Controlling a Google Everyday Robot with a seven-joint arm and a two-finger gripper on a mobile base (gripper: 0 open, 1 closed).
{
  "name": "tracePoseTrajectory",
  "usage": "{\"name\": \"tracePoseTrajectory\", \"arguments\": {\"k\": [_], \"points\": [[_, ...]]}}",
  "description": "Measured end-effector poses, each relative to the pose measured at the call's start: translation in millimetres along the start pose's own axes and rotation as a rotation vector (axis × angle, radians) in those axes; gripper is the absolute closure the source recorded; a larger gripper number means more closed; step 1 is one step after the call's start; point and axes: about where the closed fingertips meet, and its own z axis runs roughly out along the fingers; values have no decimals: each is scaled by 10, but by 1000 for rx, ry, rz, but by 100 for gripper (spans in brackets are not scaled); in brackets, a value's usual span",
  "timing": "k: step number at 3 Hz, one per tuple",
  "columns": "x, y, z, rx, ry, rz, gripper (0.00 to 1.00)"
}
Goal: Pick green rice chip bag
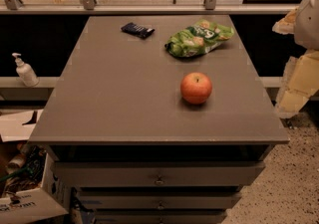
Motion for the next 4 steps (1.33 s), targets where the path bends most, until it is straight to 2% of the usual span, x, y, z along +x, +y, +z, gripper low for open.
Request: {"name": "tracePoseTrajectory", "arguments": {"k": [1, 2, 4], "points": [[0, 0, 0, 0, 0, 0, 0], [-32, -89, 76, 15, -32, -12, 0], [-80, -577, 494, 59, -124, -23, 0]]}}
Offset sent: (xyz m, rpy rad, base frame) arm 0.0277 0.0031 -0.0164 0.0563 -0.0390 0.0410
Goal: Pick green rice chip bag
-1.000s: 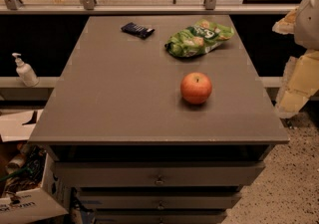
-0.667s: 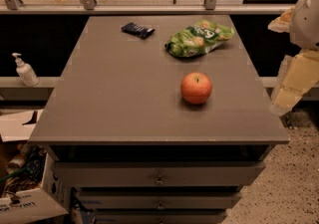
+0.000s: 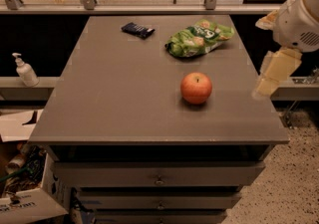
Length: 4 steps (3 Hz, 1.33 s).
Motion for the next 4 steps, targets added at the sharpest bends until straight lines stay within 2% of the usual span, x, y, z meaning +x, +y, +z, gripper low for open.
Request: {"name": "tracePoseTrajectory", "arguments": {"k": [2, 3, 4], "points": [[-8, -602, 354, 96, -82, -72, 0], [-180, -968, 460, 137, -132, -105, 0], [-181, -968, 460, 137, -132, -105, 0]]}}
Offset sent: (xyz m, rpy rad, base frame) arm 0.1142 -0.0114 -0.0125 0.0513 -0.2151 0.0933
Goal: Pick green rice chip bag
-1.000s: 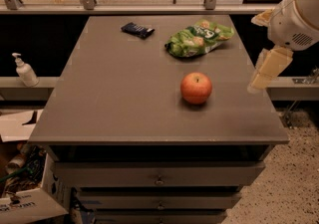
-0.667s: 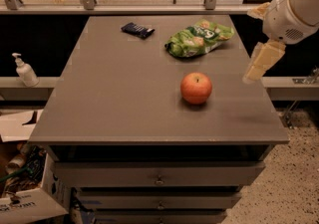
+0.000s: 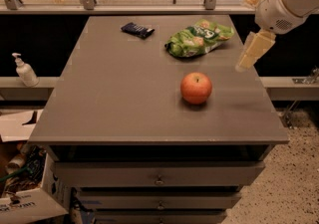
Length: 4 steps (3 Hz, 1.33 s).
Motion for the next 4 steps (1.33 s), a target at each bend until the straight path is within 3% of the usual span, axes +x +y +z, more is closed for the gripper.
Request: {"name": "tracePoseTrajectory", "arguments": {"k": [2, 4], "points": [[58, -51, 299, 18, -18, 43, 0], [170, -401, 853, 46, -25, 63, 0]]}}
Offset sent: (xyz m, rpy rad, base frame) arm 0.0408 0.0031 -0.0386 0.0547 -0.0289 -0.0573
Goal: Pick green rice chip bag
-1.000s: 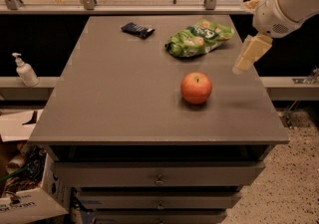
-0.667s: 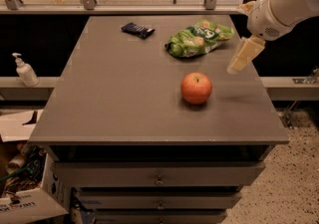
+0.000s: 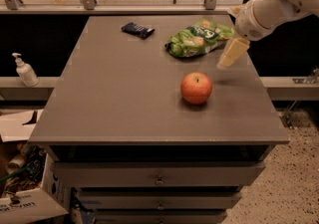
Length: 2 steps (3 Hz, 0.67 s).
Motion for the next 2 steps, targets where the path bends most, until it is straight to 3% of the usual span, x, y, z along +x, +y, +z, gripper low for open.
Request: {"name": "tracePoseTrajectory", "arguments": {"k": [2], "points": [[-200, -327, 485, 5, -49, 59, 0]]}}
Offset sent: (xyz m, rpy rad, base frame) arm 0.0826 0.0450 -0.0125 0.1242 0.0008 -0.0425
